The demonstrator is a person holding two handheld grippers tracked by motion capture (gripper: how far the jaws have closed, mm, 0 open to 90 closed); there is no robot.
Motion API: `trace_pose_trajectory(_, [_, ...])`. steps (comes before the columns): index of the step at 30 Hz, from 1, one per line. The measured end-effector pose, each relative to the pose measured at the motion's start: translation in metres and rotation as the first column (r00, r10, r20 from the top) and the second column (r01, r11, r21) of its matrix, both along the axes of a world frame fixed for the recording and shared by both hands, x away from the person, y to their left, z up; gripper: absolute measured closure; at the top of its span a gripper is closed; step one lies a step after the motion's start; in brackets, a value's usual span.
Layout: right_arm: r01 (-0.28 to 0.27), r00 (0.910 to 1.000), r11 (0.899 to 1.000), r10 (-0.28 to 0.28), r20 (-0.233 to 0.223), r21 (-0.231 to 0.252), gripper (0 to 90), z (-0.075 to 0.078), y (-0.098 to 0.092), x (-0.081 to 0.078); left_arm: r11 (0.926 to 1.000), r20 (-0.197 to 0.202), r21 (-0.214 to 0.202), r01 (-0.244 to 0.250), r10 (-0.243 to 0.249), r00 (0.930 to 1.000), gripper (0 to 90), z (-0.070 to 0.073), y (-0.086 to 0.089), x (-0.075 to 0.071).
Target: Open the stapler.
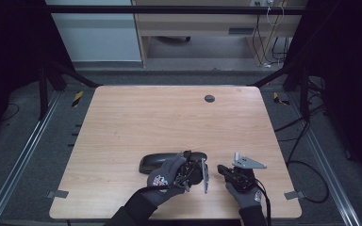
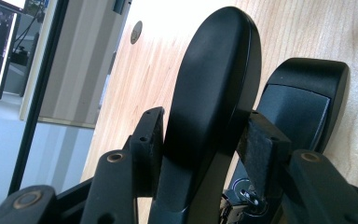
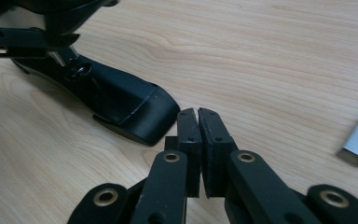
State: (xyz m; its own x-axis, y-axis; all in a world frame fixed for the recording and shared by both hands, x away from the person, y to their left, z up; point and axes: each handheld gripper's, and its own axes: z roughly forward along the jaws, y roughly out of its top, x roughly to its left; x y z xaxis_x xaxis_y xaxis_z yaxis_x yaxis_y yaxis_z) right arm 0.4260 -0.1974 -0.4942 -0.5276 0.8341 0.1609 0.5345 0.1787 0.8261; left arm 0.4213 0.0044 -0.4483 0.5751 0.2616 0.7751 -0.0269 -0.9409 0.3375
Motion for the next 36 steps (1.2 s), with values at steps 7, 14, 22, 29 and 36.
trace_pose_trajectory(7, [-0.035, 0.9994, 0.999, 0.035, -0.008, 0.01, 90.0, -0.002, 0.009, 0.002, 1.0, -0.002, -0.008, -0.001, 0.001, 1.0, 52.5, 0.0, 0.0, 0.0])
trace_pose_trajectory(14, [-0.061, 0.9979, 0.998, 0.062, -0.018, 0.012, 90.0, -0.005, 0.018, 0.005, 0.9999, -0.004, -0.015, 0.0, 0.0, 1.0, 52.5, 0.0, 0.0, 0.0])
trace_pose_trajectory(22, [-0.079, 0.9964, 0.997, 0.079, -0.031, 0.005, 90.0, -0.008, 0.032, 0.009, 0.9999, -0.002, -0.016, -0.002, 0.002, 1.0, 52.6, 0.0, 0.0, 0.0])
trace_pose_trajectory(29, [-0.086, 0.9959, 0.996, 0.086, -0.03, -0.002, 90.0, -0.01, 0.042, 0.014, 1.0, 0.005, -0.009, -0.001, 0.001, 1.0, 52.8, -0.001, 0.0, 0.0])
trace_pose_trajectory(36, [-0.09, 0.9957, 0.996, 0.09, -0.022, 0.004, 90.0, -0.01, 0.05, 0.015, 0.9999, 0.006, -0.011, -0.004, 0.004, 1.0, 52.9, -0.001, 0.0, -0.001])
